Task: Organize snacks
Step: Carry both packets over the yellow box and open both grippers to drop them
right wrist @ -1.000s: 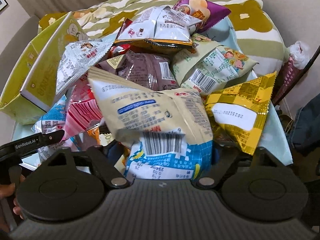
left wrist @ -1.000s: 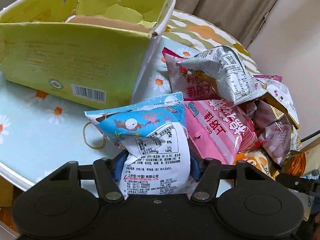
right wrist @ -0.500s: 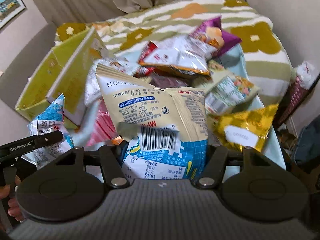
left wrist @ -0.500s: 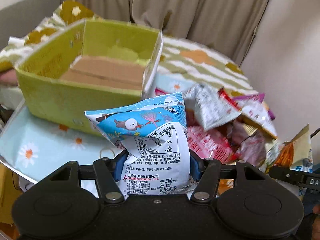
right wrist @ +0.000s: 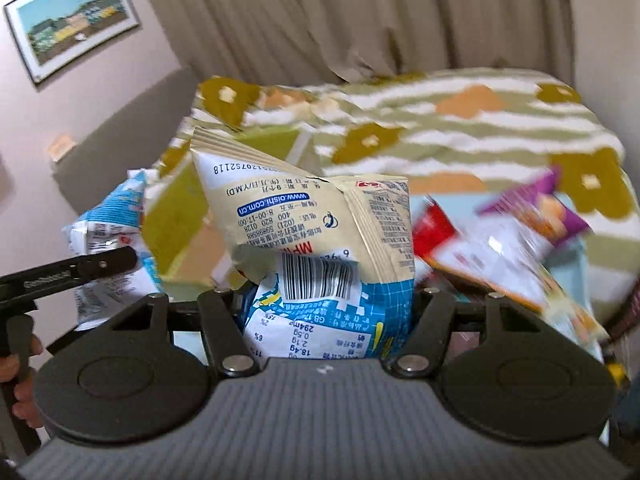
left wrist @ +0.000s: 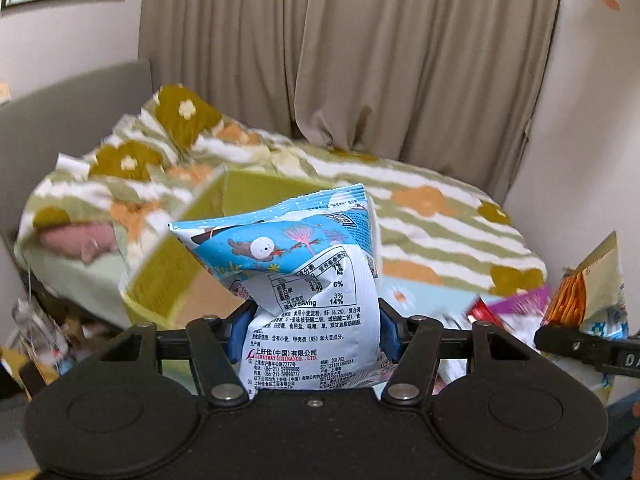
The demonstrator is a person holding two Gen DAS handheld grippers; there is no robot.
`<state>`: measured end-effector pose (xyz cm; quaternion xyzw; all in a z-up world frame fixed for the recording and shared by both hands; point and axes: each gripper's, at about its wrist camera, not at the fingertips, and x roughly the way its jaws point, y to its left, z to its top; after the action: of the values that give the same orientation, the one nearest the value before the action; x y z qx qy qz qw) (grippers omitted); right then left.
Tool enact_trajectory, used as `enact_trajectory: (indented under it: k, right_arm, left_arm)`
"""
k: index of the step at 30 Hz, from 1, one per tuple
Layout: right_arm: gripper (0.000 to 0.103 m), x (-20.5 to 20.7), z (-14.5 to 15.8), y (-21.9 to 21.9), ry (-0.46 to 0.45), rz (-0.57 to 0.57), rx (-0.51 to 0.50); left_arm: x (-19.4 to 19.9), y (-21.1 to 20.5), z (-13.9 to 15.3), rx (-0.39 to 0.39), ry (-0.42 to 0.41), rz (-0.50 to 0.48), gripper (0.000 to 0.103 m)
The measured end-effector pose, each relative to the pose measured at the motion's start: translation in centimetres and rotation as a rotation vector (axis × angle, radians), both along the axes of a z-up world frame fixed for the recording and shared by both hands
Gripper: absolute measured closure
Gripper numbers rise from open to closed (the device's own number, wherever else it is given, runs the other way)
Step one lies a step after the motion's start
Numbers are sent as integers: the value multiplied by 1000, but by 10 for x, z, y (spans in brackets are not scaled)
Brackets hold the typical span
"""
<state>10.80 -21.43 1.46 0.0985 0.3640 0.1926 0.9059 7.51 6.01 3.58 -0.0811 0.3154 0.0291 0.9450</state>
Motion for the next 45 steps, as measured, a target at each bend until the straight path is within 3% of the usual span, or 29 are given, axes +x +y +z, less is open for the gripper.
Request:
enact_trajectory:
  k: [6, 11, 21, 23, 24, 25, 31, 36, 45]
  right_arm:
    - [26, 46, 26, 53, -54, 30, 12]
    - [26, 97, 36, 102, -59, 18, -3]
    - [26, 178, 32, 187, -6, -96, -70]
    - [26, 189, 25, 196, 14, -120, -80]
    - [26, 193, 21, 200, 24, -131, -88]
    - [26, 197, 17, 203, 34, -141, -97]
    - [25, 210, 0, 211, 86, -156, -89]
    - [25, 221, -8, 222, 104, -131, -92]
    - [20, 242, -17, 239, 129, -93, -68]
  left_arm:
    - [54, 46, 17, 42, -24, -33, 38]
    - [116, 80, 14, 47, 19, -102, 37]
    - [229, 105, -49, 61, 203, -296, 36]
    - [244, 107, -63, 62, 232, -323, 22]
    - [247, 108, -67, 65, 239, -330, 8]
    - [249, 110, -71, 69, 239, -333, 3]
    - [234, 119, -71, 94, 226, -343, 3]
    - [213, 126, -55, 89, 188, -288, 3]
    - [191, 139, -41, 149, 135, -191, 3]
